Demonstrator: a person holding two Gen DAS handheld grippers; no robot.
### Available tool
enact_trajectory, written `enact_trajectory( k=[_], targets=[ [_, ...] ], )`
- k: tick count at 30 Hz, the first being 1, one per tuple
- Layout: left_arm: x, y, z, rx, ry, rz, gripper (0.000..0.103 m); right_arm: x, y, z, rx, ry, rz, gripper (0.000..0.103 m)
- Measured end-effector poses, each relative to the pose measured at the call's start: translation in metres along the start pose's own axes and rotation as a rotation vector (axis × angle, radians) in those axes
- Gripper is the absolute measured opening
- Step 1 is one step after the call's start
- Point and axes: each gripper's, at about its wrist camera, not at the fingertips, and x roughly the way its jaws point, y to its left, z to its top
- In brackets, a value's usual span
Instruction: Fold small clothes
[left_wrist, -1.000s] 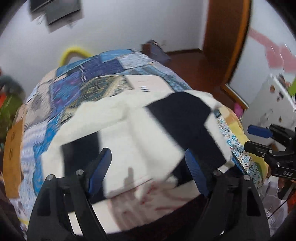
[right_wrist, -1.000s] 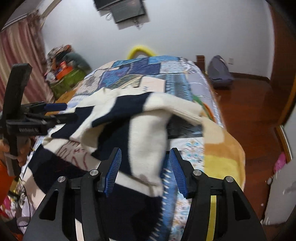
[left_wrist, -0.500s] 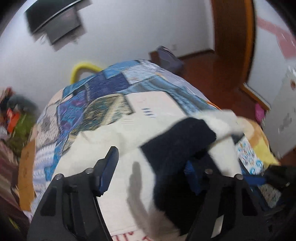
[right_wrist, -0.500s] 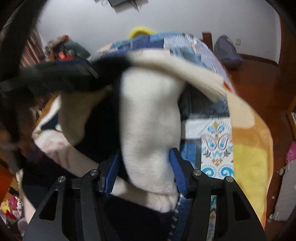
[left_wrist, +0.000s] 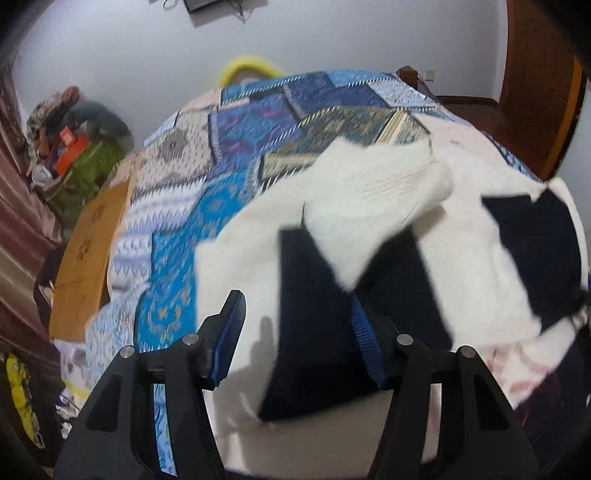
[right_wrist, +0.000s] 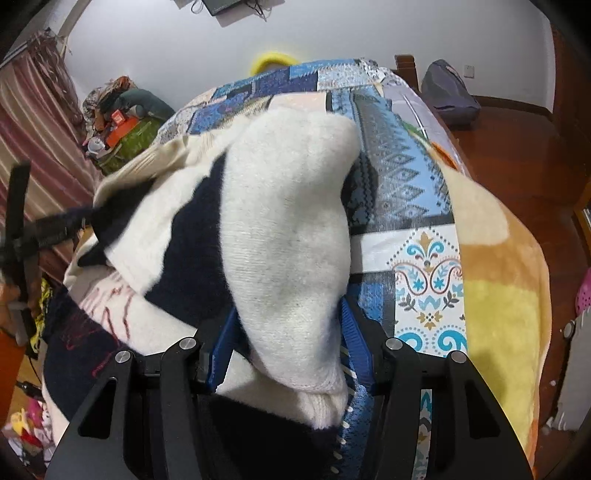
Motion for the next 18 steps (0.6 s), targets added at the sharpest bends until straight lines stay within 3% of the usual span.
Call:
enact_trajectory(
  k=[7, 8, 9, 10, 15, 18],
  targets=[
    [-0.009, 0.027, -0.014, -0.044, 0.003, -0.051, 0.060, -0.018, 0.012, 0.018, 0.014, -0.084, -0.021, 0.050],
    [-0.009, 0.025, -0.011, -0.040, -0.001, -0.063, 0.066, -0.017, 0.014, 0.022, 0.009, -0.084, -0.024, 0.050],
    [-0.008, 0.022, -0.007, -0.030, -0.004, -0.072, 0.080, -0.013, 0.015, 0.026, 0.002, -0.082, -0.032, 0.051],
    [-0.005, 0.017, -0.004, -0.014, -0.008, -0.076, 0.085, -0.009, 0.017, 0.028, -0.004, -0.078, -0.041, 0.052],
    [0.014, -0.017, 0.011, 0.105, -0.021, -0.028, 0.086, 0.011, 0.023, 0.034, -0.019, -0.050, -0.073, 0.060],
    [0.026, -0.032, 0.021, 0.173, -0.048, 0.055, 0.086, 0.016, 0.026, 0.037, -0.058, -0.046, -0.109, 0.060]
  ],
)
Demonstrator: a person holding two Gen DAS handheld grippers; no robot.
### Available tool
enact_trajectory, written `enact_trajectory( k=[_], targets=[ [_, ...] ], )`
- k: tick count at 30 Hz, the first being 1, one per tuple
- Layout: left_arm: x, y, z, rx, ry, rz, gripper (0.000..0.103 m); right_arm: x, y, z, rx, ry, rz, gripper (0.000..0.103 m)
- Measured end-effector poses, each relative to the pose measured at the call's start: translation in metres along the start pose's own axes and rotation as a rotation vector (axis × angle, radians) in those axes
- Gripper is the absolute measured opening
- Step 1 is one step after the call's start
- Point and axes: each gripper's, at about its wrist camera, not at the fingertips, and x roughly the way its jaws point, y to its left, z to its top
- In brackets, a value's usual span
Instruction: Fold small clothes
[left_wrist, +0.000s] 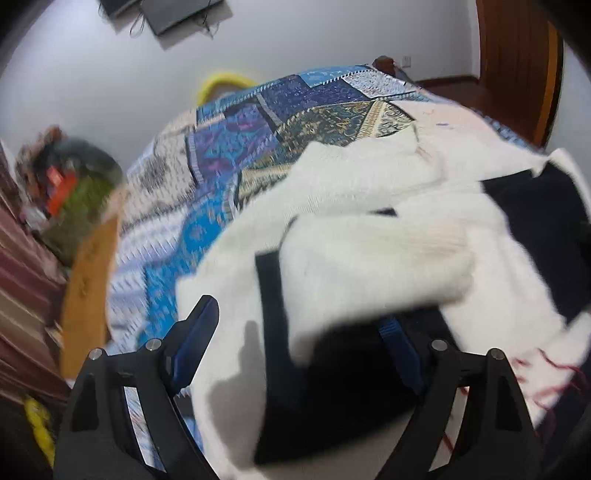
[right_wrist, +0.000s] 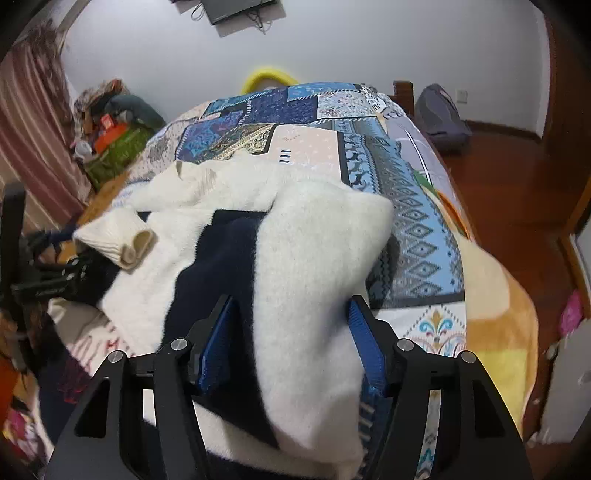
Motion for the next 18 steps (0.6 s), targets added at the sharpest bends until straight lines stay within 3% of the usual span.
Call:
enact_trajectory(
  k=[3, 7, 10, 15, 18],
  targets=[
    [0.004, 0.012, 0.006, -0.034, -0.043, 0.052, 0.086, 0.002, -0.002, 0.002, -0.037, 0.012, -0.034, 0.056],
    [0.011, 0.064, -0.003, -0.217, -0.001, -0.032, 0.086, -0.002, -0.019, 0.001, -0.024, 0.002, -0.035, 0.053],
    [0.010, 0.091, -0.019, -0.273, 0.021, -0.104, 0.085, -0.008, -0.031, 0.000, 0.013, -0.015, -0.019, 0.053],
    [-0.004, 0.109, -0.050, -0.310, 0.026, 0.002, 0.076, -0.028, -0.048, -0.001, 0.069, -0.084, -0.050, 0.045],
    [-0.004, 0.128, -0.068, -0.370, 0.055, -0.042, 0.076, -0.029, -0.057, 0.000, 0.098, -0.056, -0.050, 0.045]
  ],
)
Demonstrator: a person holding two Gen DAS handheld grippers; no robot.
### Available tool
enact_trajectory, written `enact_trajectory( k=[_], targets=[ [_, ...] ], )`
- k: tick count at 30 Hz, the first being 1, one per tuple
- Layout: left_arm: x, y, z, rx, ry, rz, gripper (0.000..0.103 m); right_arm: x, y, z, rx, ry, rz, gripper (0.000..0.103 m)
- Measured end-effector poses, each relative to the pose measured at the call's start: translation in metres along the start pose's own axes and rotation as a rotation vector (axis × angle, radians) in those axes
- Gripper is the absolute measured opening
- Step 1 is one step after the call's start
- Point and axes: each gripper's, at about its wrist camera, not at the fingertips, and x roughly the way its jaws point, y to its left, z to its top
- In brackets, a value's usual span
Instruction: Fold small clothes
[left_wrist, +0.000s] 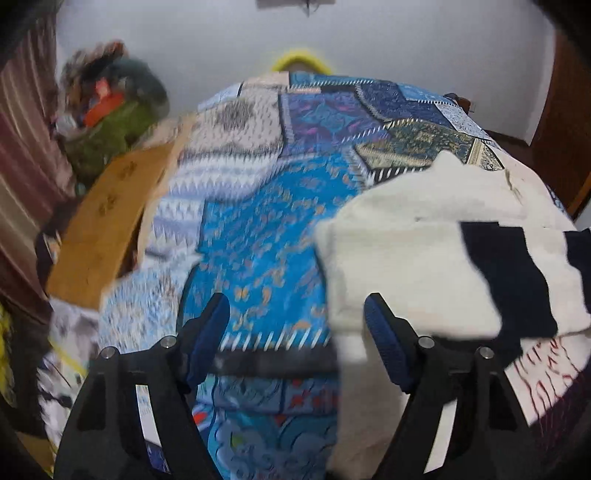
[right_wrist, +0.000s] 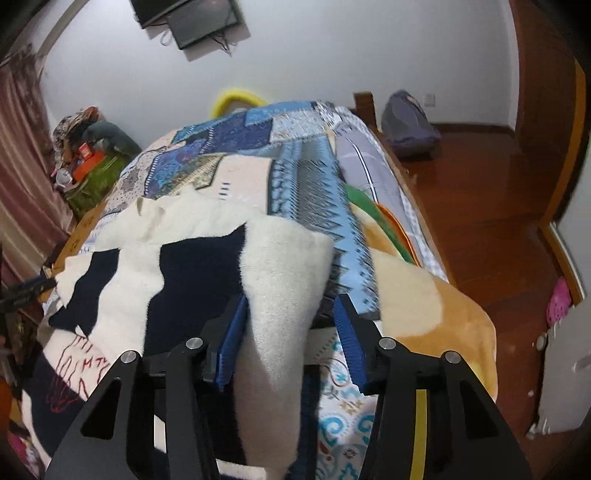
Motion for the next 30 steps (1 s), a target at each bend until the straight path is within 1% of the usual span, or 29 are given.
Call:
enact_trajectory(
  k=[3, 7, 10, 12, 15, 16, 18, 19, 20, 21, 22, 24, 26, 28, 30],
  targets=[
    [-0.007, 0.010, -0.008, 0.002, 0.006, -0.001, 0.076, -0.005, 0.006, 0.002, -0.028, 0.003, -0.018, 0.045],
    [-0.022, 0.011, -0.005, -0.002, -0.025, -0.040, 0.076, -0.025, 0.016, 0.007, -0.037, -0.055, -0.008, 0.045],
    [-0.030, -0.001, 0.002, 0.006, -0.045, -0.089, 0.076, -0.036, 0.028, 0.011, -0.045, -0.081, 0.048, 0.045],
    [-0.032, -0.014, 0.005, 0.023, -0.045, -0.142, 0.076, -0.036, 0.039, 0.012, -0.070, -0.064, 0.096, 0.045],
    [-0.026, -0.040, 0.006, 0.061, -0.035, -0.201, 0.076, -0.028, 0.062, 0.005, -0.148, -0.028, 0.132, 0.045],
    [-0.023, -0.046, 0.006, 0.071, -0.031, -0.205, 0.076, -0.023, 0.067, 0.003, -0.165, -0.014, 0.133, 0.045],
    [-0.012, -0.058, 0.005, 0.094, -0.015, -0.197, 0.075, -0.007, 0.074, -0.002, -0.196, 0.018, 0.106, 0.045],
    [-0.004, -0.061, 0.004, 0.103, -0.001, -0.183, 0.074, 0.001, 0.073, -0.004, -0.197, 0.035, 0.088, 0.045],
    [0.006, -0.064, 0.003, 0.108, 0.023, -0.160, 0.070, 0.008, 0.071, -0.005, -0.187, 0.049, 0.075, 0.045],
    [0.013, -0.064, 0.002, 0.112, 0.043, -0.142, 0.069, 0.018, 0.064, -0.006, -0.163, 0.068, 0.065, 0.042],
    [0.021, -0.063, -0.001, 0.106, 0.049, -0.137, 0.070, 0.025, 0.058, -0.007, -0.143, 0.084, 0.061, 0.041],
    [0.025, -0.057, -0.003, 0.082, 0.042, -0.143, 0.077, 0.035, 0.050, -0.011, -0.111, 0.119, 0.073, 0.038],
    [0.026, -0.051, -0.003, 0.062, 0.050, -0.160, 0.077, 0.035, 0.052, -0.014, -0.133, 0.124, 0.080, 0.040],
    [0.023, -0.047, -0.003, 0.052, 0.052, -0.158, 0.076, 0.026, 0.057, -0.014, -0.162, 0.118, 0.082, 0.041],
    [0.016, -0.043, -0.004, 0.050, 0.049, -0.150, 0.073, 0.014, 0.061, -0.013, -0.173, 0.110, 0.084, 0.042]
  ],
)
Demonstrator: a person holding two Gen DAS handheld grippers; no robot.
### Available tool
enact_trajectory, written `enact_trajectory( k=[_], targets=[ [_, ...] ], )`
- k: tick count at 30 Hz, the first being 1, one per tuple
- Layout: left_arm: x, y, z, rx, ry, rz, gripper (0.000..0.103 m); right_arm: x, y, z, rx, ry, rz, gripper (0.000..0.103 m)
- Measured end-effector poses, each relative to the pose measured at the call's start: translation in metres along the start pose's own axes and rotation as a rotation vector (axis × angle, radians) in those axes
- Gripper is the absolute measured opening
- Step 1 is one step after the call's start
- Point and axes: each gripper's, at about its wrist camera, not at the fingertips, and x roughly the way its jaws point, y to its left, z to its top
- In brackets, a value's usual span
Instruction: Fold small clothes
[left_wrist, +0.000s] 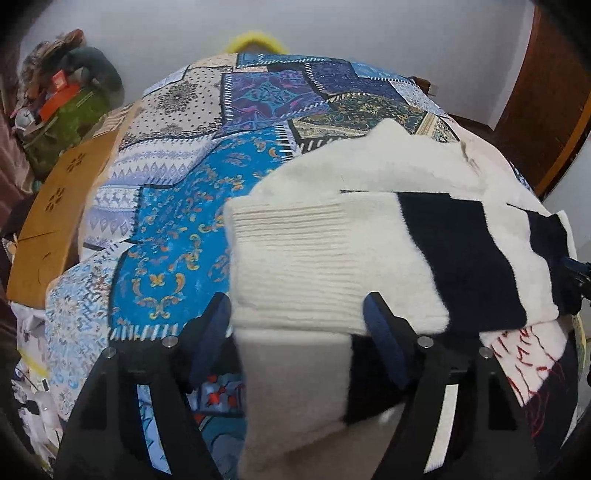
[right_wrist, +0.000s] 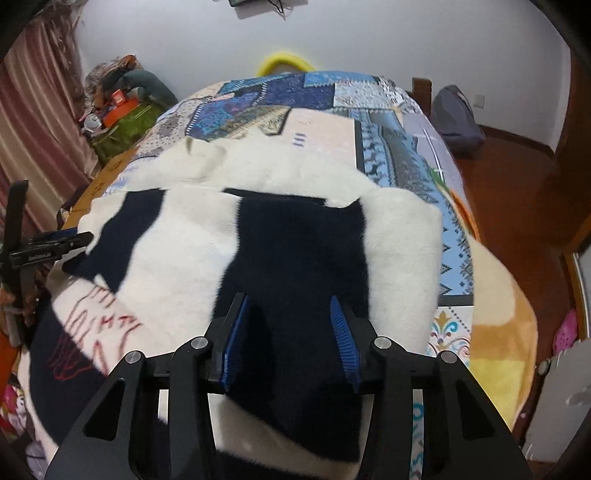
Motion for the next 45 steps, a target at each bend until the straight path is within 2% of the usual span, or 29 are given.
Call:
enact_trajectory(
  k=[4, 9, 15, 20, 25, 27, 29, 31, 32, 34, 35, 37, 38, 41, 45],
  targets=[
    [-0.024, 0.005, -0.010, 0.016, -0.016, 0.029, 0.072, -0.028, 0.005, -0.004, -0.021, -0.025, -0.004, 0.050],
    [-0.061, 0.011, -0.033, 0.028, -0.040, 0.041, 0.072, -0.064, 0.013, -0.017, -0.038, -0.060, -0.025, 0.051],
    [-0.095, 0.020, -0.071, 0.008, -0.035, 0.006, 0.073, -0.092, 0.020, -0.047, -0.033, -0.074, -0.045, 0.061],
    [-0.099, 0.022, -0.108, -0.013, 0.012, -0.015, 0.073, -0.082, 0.019, -0.084, -0.003, 0.005, -0.041, 0.061],
    [-0.092, 0.023, -0.140, -0.029, 0.071, -0.040, 0.073, -0.058, 0.009, -0.125, 0.063, 0.121, -0.025, 0.061],
    [-0.093, 0.023, -0.149, -0.041, 0.065, -0.049, 0.073, -0.055, 0.008, -0.136, 0.079, 0.122, -0.011, 0.061],
    [-0.095, 0.025, -0.154, -0.059, 0.056, -0.055, 0.072, -0.058, 0.008, -0.139, 0.092, 0.101, 0.007, 0.054],
    [-0.095, 0.026, -0.157, -0.091, 0.054, -0.083, 0.062, -0.057, 0.010, -0.139, 0.102, 0.097, 0.047, 0.036],
    [-0.095, 0.025, -0.159, -0.103, 0.049, -0.102, 0.055, -0.056, 0.011, -0.138, 0.104, 0.100, 0.065, 0.031],
    [-0.097, 0.019, -0.159, -0.095, 0.041, -0.121, 0.037, -0.054, 0.016, -0.136, 0.096, 0.105, 0.089, 0.016],
    [-0.098, 0.014, -0.158, -0.084, 0.042, -0.143, 0.024, -0.053, 0.019, -0.135, 0.090, 0.102, 0.096, 0.012],
    [-0.101, 0.008, -0.156, -0.065, 0.044, -0.141, 0.014, -0.054, 0.024, -0.130, 0.074, 0.089, 0.099, 0.008],
    [-0.102, 0.006, -0.154, -0.059, 0.044, -0.141, 0.010, -0.055, 0.026, -0.129, 0.071, 0.081, 0.109, 0.008],
    [-0.111, 0.008, -0.143, -0.069, 0.032, -0.167, 0.009, -0.067, 0.029, -0.116, 0.055, 0.031, 0.125, 0.007],
    [-0.131, 0.016, -0.113, -0.102, -0.037, -0.213, 0.008, -0.088, 0.029, -0.087, 0.032, -0.058, 0.118, 0.007]
  ],
)
